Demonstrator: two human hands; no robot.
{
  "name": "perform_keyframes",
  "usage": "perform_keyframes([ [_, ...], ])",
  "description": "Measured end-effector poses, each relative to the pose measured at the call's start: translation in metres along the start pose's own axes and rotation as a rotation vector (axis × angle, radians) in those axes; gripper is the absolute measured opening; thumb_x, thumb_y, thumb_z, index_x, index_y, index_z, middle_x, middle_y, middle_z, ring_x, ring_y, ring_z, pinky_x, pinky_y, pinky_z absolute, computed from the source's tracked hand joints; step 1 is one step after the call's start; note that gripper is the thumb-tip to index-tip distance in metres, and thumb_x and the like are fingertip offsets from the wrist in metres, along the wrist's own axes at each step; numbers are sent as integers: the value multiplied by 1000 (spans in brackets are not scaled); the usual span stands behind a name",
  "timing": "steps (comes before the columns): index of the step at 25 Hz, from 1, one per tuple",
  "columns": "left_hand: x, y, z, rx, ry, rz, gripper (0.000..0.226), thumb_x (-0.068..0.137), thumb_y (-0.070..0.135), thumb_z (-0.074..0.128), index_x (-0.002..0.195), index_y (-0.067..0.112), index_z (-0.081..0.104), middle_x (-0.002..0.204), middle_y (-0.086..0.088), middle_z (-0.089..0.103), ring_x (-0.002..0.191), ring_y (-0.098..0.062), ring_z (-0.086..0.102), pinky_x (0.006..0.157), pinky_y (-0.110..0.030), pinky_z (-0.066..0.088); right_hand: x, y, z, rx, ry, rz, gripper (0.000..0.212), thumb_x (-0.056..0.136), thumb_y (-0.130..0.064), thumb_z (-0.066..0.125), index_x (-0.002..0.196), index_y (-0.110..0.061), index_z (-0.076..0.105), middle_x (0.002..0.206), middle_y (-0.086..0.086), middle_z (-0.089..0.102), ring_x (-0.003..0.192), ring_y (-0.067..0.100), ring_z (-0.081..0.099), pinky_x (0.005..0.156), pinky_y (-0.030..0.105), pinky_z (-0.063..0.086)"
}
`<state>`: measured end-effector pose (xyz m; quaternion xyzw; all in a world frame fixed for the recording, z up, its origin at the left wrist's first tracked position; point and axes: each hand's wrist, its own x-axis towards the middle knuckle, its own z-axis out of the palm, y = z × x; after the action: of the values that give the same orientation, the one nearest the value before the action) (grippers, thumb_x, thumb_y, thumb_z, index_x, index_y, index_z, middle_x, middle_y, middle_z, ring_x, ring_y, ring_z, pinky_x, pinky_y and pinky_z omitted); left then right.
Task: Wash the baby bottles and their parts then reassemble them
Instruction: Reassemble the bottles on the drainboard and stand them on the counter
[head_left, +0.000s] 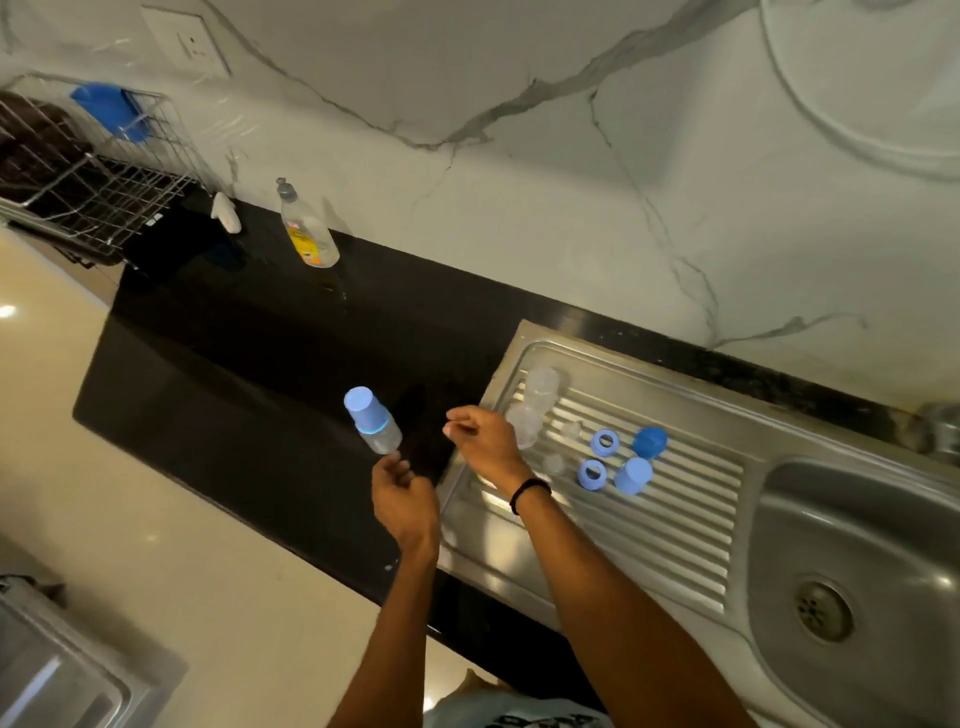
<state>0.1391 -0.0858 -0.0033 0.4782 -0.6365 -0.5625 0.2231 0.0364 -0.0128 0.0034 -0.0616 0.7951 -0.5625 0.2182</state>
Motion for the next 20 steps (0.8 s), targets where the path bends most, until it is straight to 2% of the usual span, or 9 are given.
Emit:
perform_keyframes([
  [2, -18, 2, 18, 7, -87, 40, 45, 84, -10, 55, 123, 11, 60, 105, -4, 65, 97, -17, 64, 97, -41, 53, -12, 11, -30, -2, 122, -7, 17, 89, -13, 69, 106, -13, 73, 100, 2, 74, 90, 8, 67, 74, 4, 45],
  [3, -24, 3, 27, 9, -129, 49, 43, 85, -10, 55, 123, 10, 60, 105, -2, 65, 95, -14, 63, 96, -36, 53, -17, 17, -45, -12, 175, -11, 15, 89, -12, 67, 102, -12, 74, 97, 2, 75, 86, 8, 66, 72, 4, 46],
  [5, -40, 8, 47, 38, -204, 65, 40, 88, -10, 57, 122, 11, 59, 101, 2, 63, 91, -7, 61, 89, -26, 50, -29, 31, -76, 12, 249, 14, 14, 89, -9, 65, 99, -11, 75, 94, 4, 75, 85, 14, 69, 81, 23, 55],
  [7, -52, 9, 64, 58, -229, 131, 37, 87, -8, 58, 118, 12, 60, 99, 1, 65, 91, -13, 64, 86, -25, 50, -39, 48, -103, 32, 292, 49, 15, 88, -7, 63, 97, -13, 74, 93, 5, 75, 86, 21, 70, 85, 43, 57],
  [8, -58, 6, 73, 80, -244, 157, 32, 88, -6, 58, 114, 12, 62, 100, -2, 66, 94, -17, 65, 86, -28, 51, -43, 58, -116, 20, 316, 67, 16, 88, -7, 61, 93, -16, 74, 90, 5, 74, 84, 21, 70, 83, 45, 57],
  [11, -76, -10, 97, 219, -305, 174, 19, 94, 6, 59, 111, 12, 64, 104, -7, 69, 101, -23, 66, 89, -32, 51, -55, 70, -153, -108, 391, 112, 17, 90, -10, 57, 82, -18, 70, 74, 1, 70, 70, 17, 69, 73, 39, 58],
  [14, -85, -23, 115, 380, -384, 198, 26, 96, 18, 62, 122, 15, 63, 112, -7, 71, 109, -26, 66, 96, -37, 51, -59, 69, -176, -302, 342, 134, 14, 89, -3, 54, 80, -6, 64, 68, 1, 59, 61, 11, 56, 60, 22, 45],
  [17, -90, -29, 129, 590, -434, 246, 31, 97, 27, 62, 126, 15, 63, 115, -7, 71, 109, -27, 67, 90, -33, 48, -56, 65, -181, -723, 195, 82, 6, 81, -6, 59, 76, -9, 60, 74, 3, 57, 74, 24, 55, 67, 28, 35],
  [20, -88, -33, 140, 714, -455, 340, 26, 101, 35, 54, 118, 18, 64, 109, -5, 70, 103, -23, 68, 83, -28, 46, -48, 70, -170, -1010, 102, 43, 20, 82, -20, 65, 102, -22, 69, 101, -3, 65, 105, 29, 50, 88, 35, 33],
])
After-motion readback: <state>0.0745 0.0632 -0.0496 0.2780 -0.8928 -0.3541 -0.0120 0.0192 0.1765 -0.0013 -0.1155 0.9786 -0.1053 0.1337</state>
